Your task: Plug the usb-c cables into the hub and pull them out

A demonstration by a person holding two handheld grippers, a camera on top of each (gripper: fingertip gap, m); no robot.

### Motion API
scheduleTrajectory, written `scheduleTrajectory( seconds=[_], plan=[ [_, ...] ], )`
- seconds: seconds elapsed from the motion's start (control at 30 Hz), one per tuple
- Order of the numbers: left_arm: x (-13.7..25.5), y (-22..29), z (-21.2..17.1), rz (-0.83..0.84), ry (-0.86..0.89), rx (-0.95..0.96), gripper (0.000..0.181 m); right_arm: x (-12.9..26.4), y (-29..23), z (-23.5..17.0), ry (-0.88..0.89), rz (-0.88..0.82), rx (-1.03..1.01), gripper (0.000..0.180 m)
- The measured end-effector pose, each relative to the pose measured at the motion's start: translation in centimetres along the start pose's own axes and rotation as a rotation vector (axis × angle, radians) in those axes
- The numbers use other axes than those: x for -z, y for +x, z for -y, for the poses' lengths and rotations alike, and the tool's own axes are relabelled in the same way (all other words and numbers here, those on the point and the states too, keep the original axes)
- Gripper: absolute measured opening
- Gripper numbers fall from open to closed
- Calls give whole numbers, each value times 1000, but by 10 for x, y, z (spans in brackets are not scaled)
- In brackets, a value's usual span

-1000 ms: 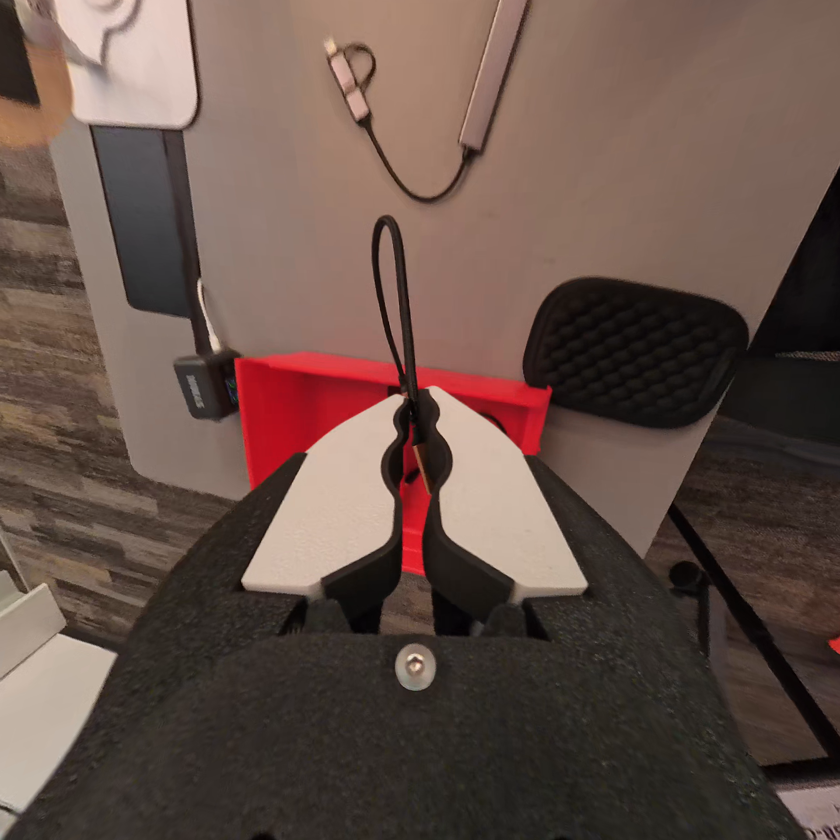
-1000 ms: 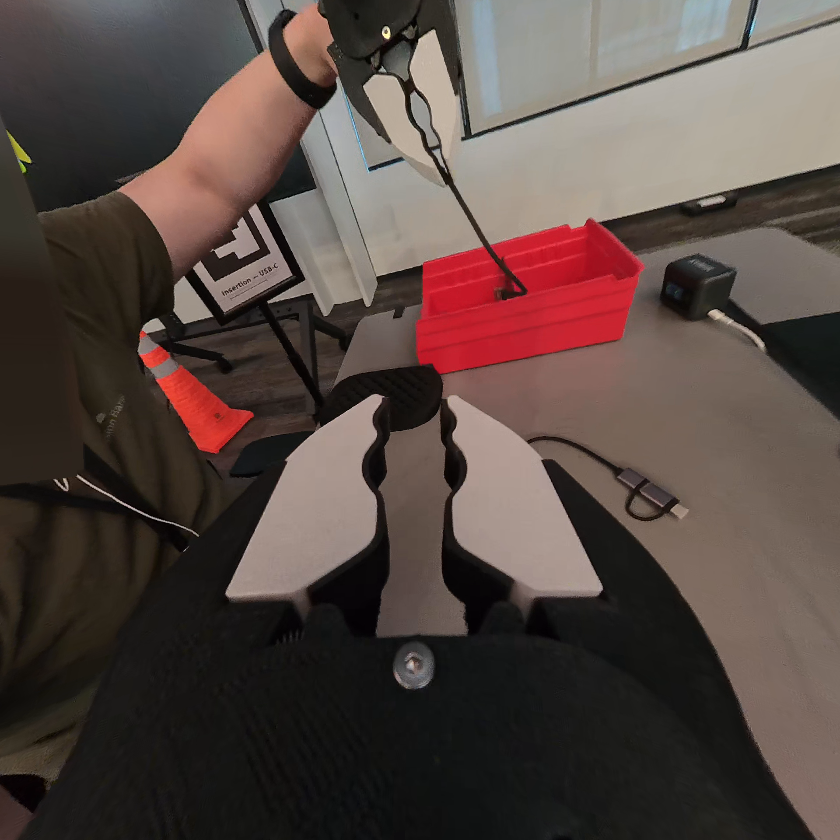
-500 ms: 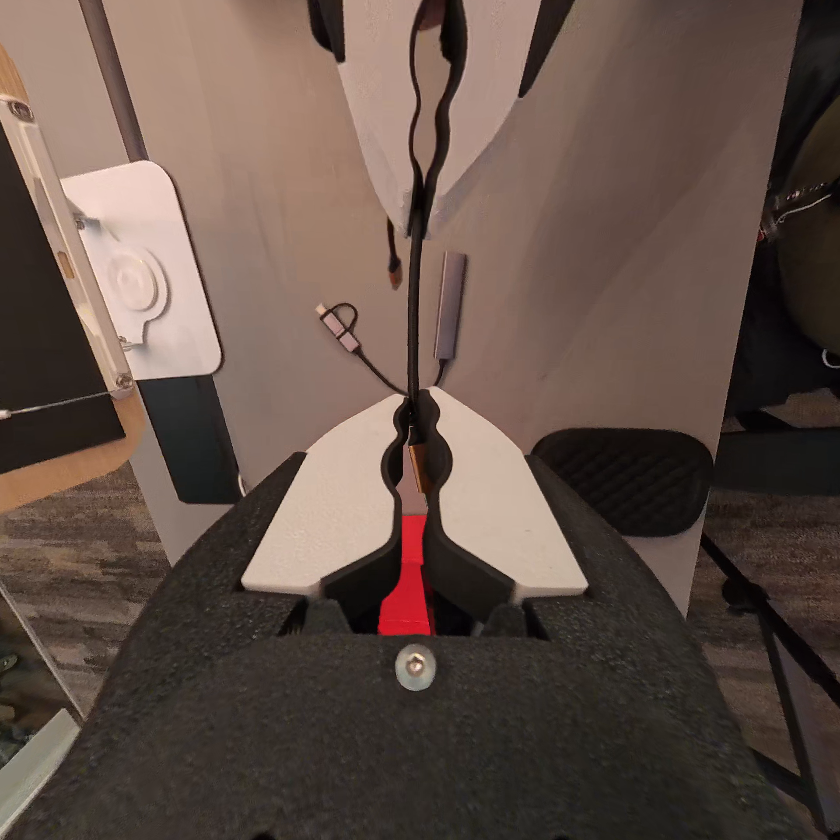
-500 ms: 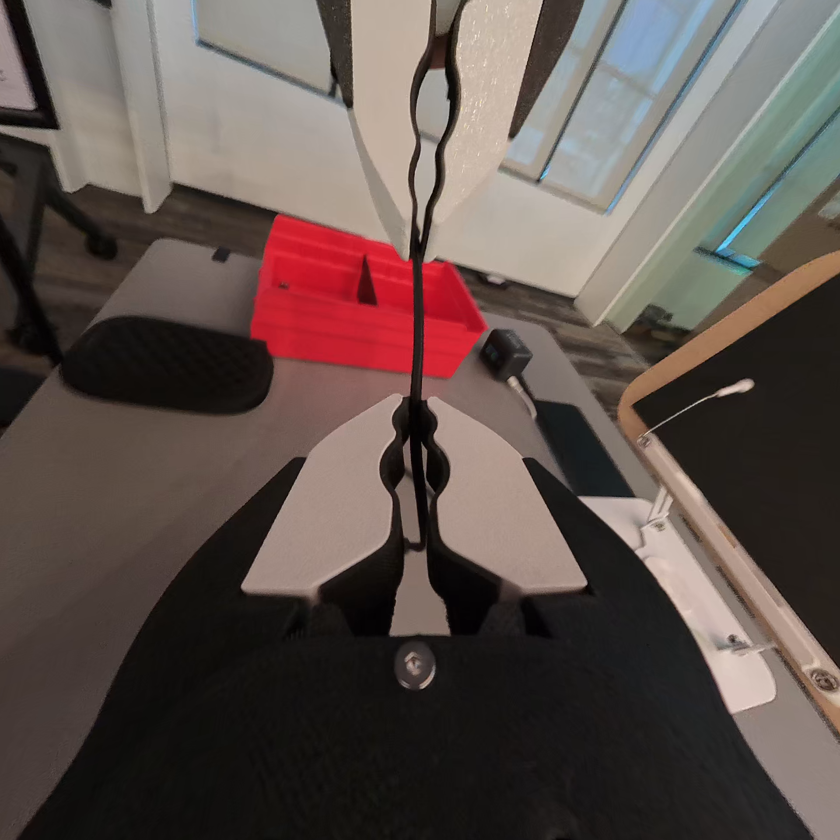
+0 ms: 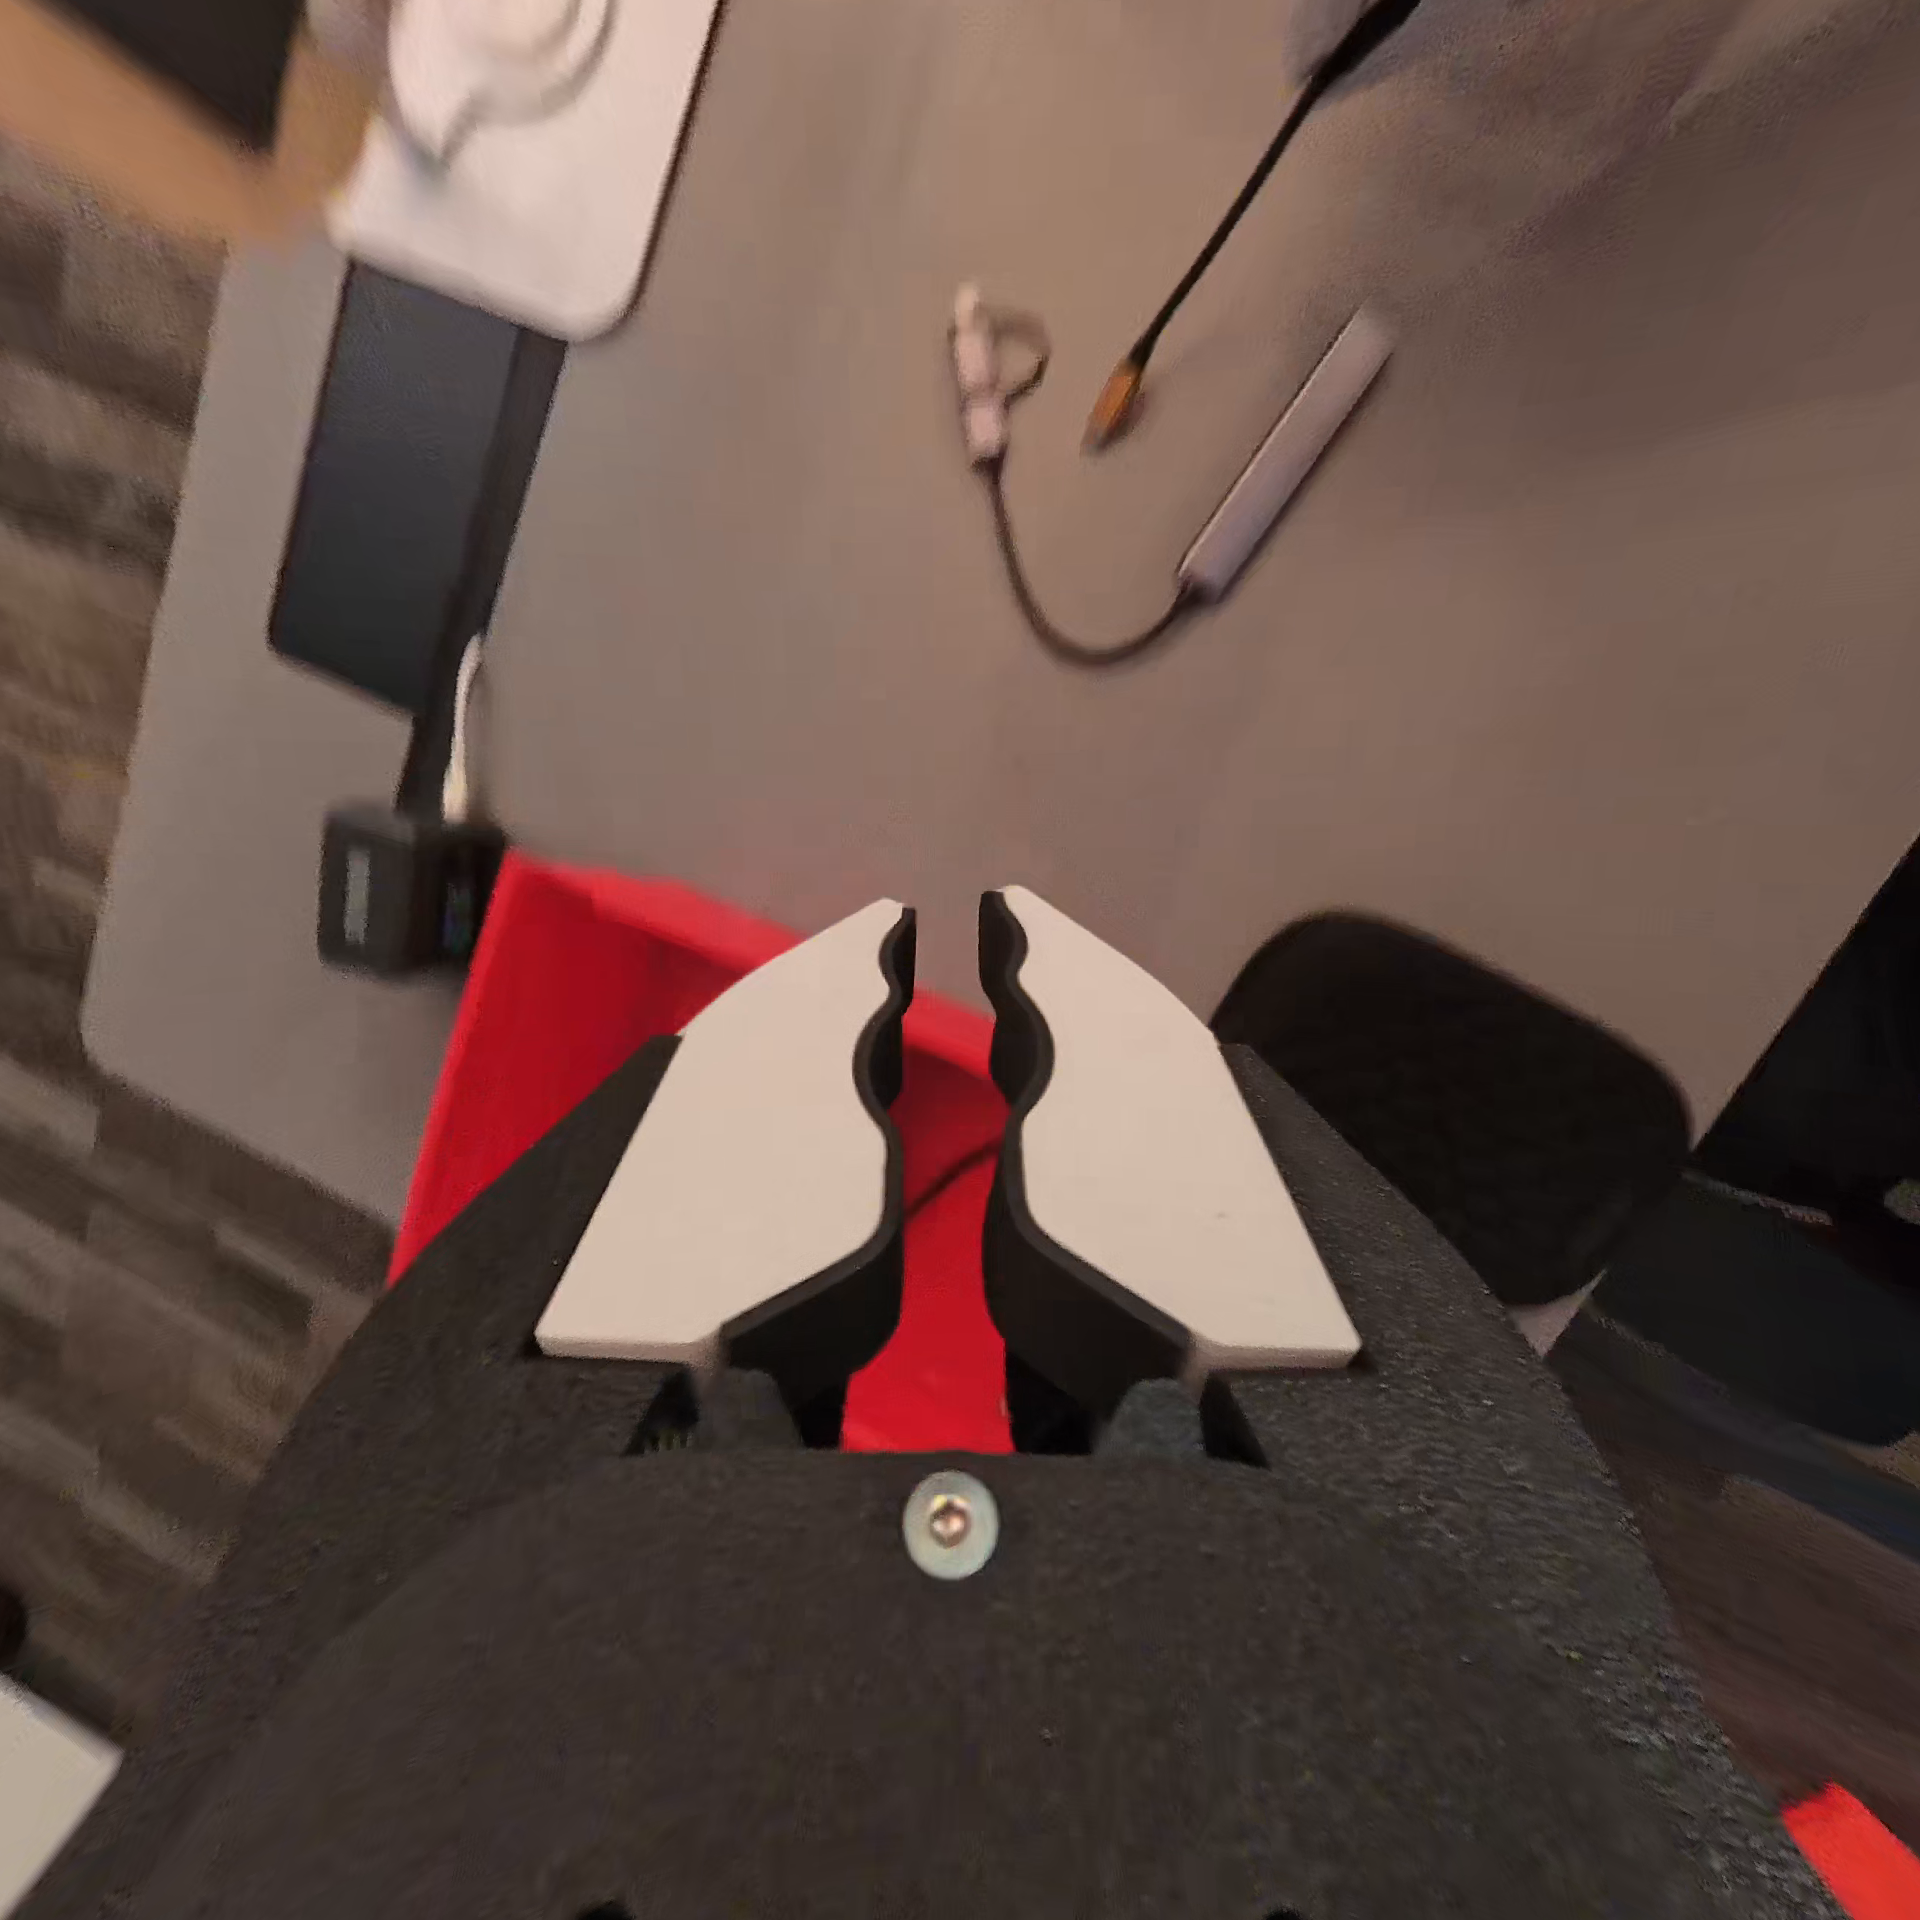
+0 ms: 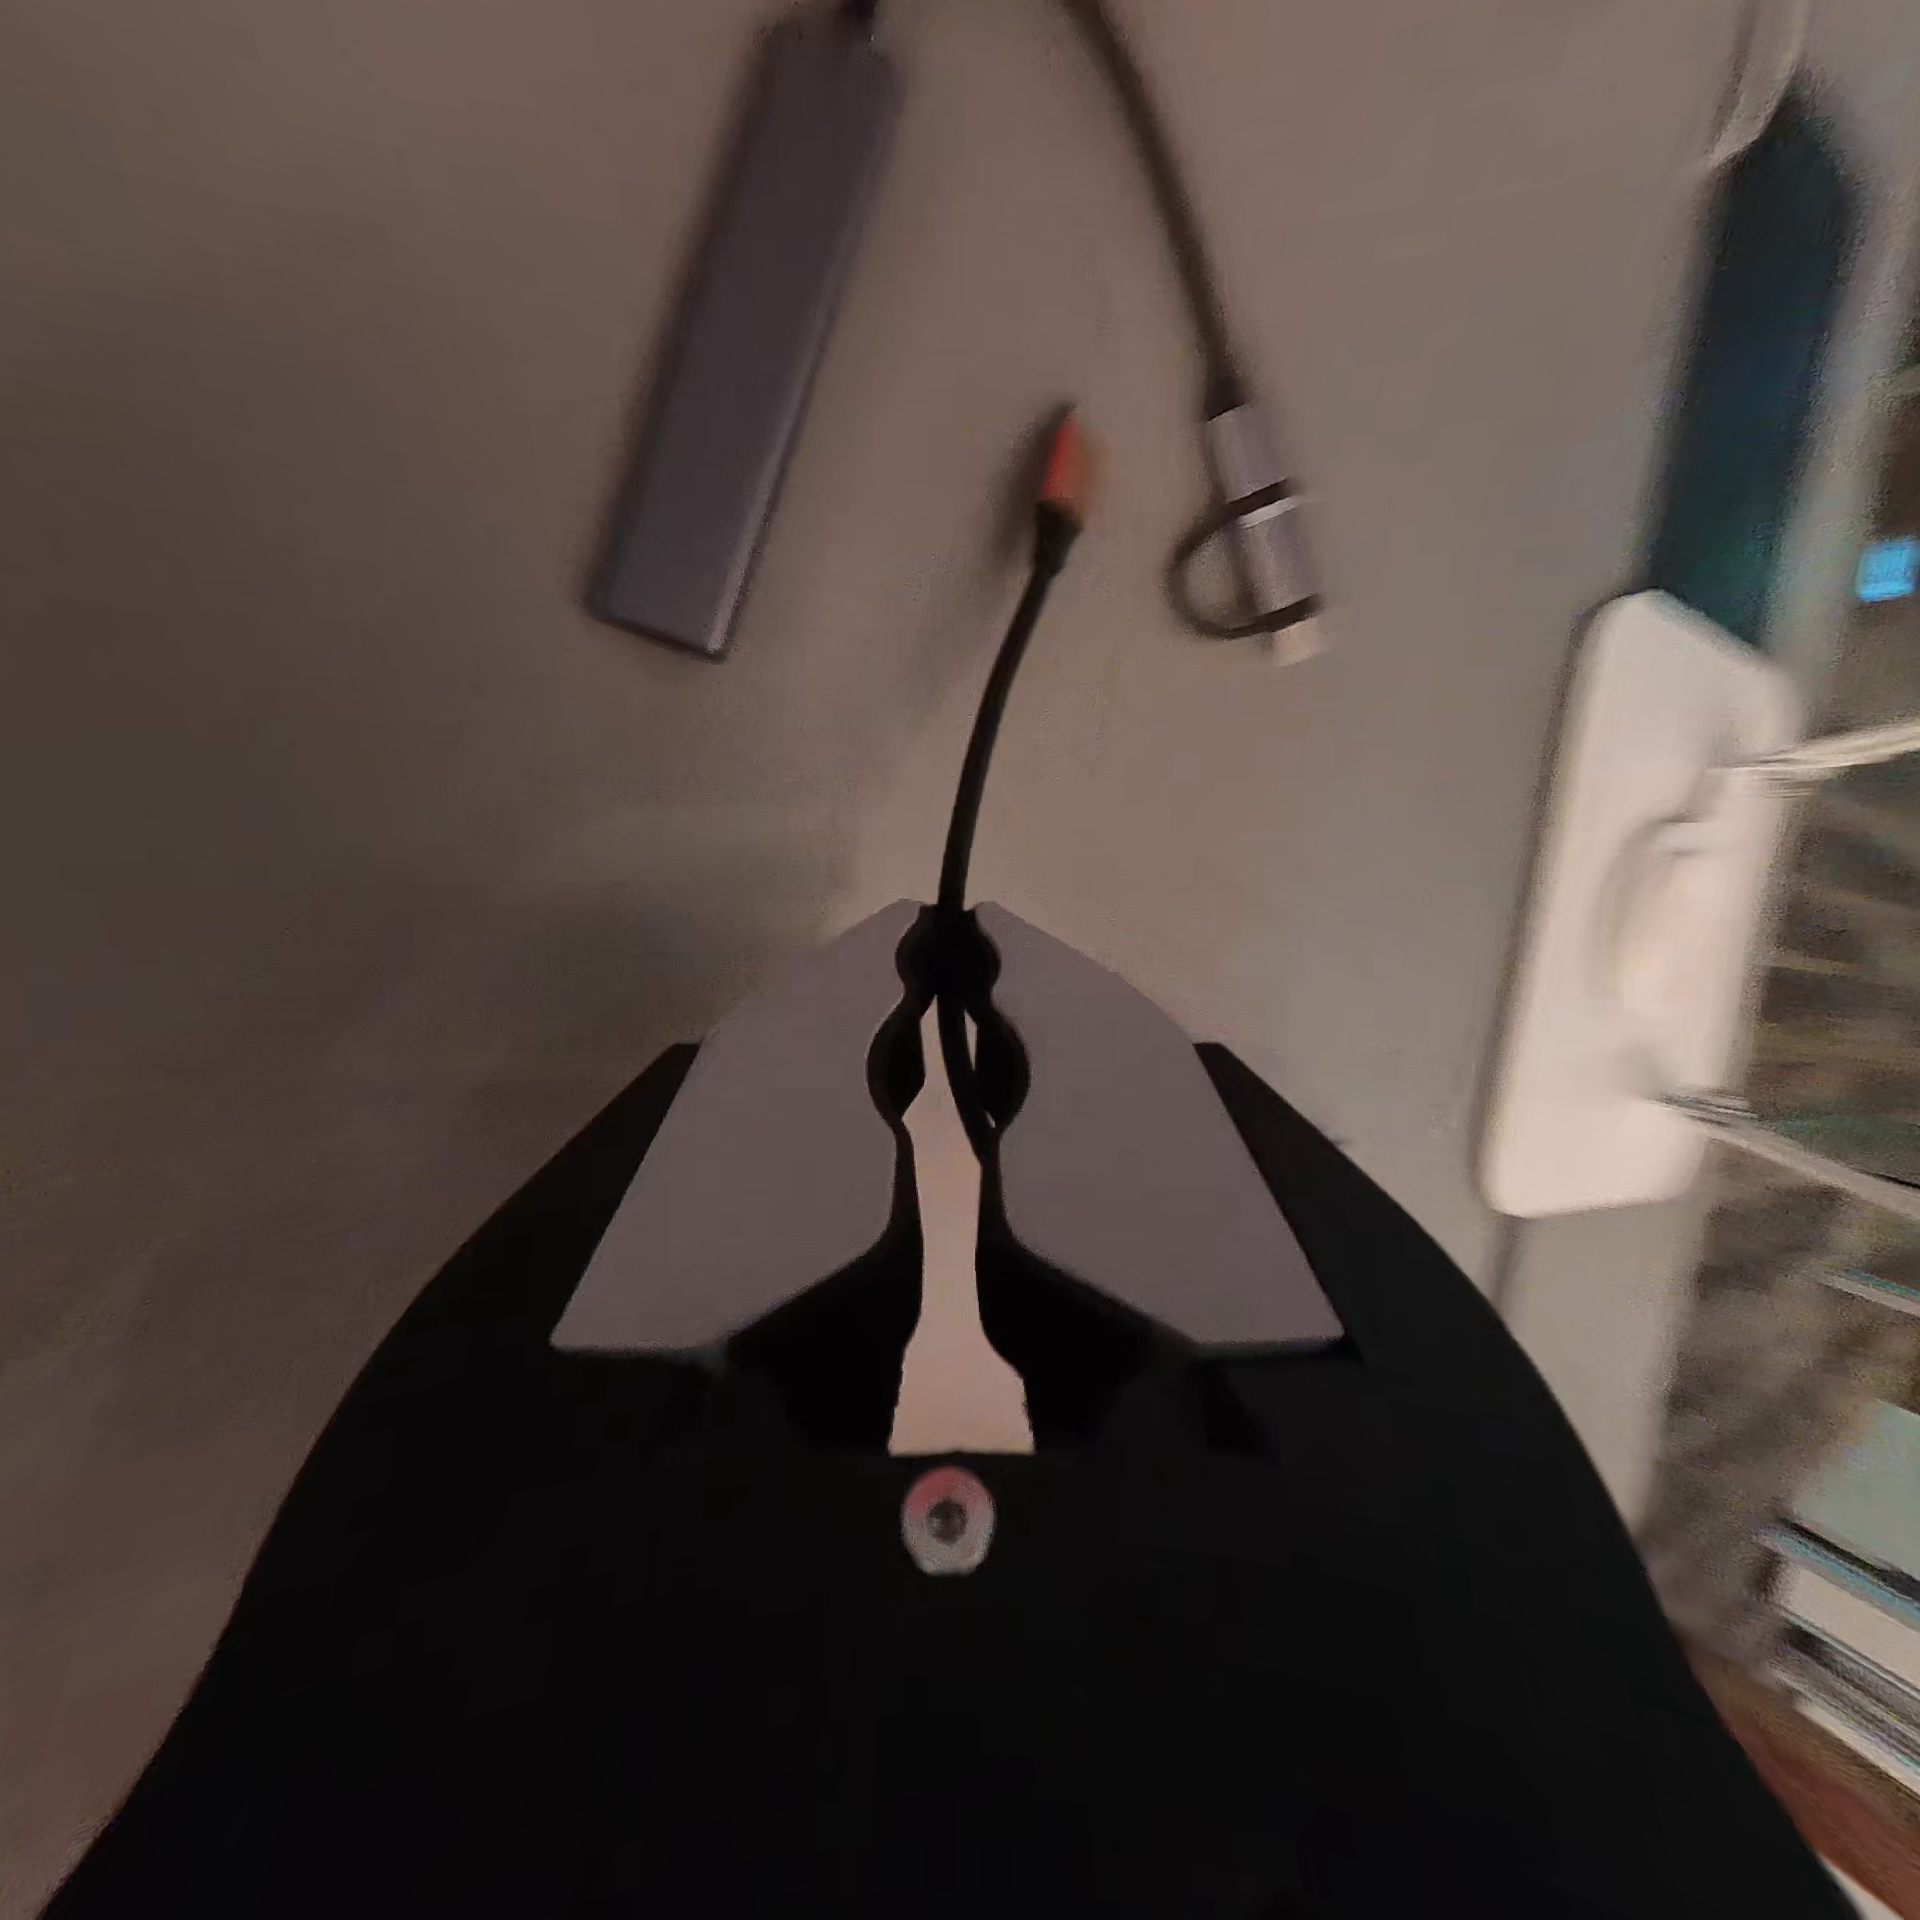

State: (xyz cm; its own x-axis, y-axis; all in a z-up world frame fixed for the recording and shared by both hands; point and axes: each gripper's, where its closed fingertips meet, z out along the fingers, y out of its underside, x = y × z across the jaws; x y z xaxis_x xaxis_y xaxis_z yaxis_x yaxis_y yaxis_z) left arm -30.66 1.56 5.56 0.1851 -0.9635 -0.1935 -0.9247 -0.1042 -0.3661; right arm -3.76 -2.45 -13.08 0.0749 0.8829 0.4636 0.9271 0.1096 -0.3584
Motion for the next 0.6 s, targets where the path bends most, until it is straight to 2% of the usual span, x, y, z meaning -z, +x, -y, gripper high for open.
scheduleTrajectory(
  seconds=[0.07, 0.13, 0.23, 0.37, 0.43, 0.6],
  plan=[
    [-6, -12, -55, 56, -122, 39, 20, -8, -15, -10, -25, 117, -61, 6],
    [-16, -14, -106, 75, -231, 35, 20, -9, -28, -14, -2, 224, -126, 6],
    [-41, -5, -153, 56, -284, -19, 17, -5, -31, -16, 38, 278, -188, 13],
    [-81, 10, -191, 12, -345, -155, 7, 23, -20, 3, 228, 324, -334, 18],
    [-100, 14, -205, -20, -371, -184, 8, 39, -11, 12, 309, 316, -372, 18],
    [-128, 15, -196, -87, -254, -231, 15, 54, -11, 32, 360, 309, -349, 22]
  ],
)
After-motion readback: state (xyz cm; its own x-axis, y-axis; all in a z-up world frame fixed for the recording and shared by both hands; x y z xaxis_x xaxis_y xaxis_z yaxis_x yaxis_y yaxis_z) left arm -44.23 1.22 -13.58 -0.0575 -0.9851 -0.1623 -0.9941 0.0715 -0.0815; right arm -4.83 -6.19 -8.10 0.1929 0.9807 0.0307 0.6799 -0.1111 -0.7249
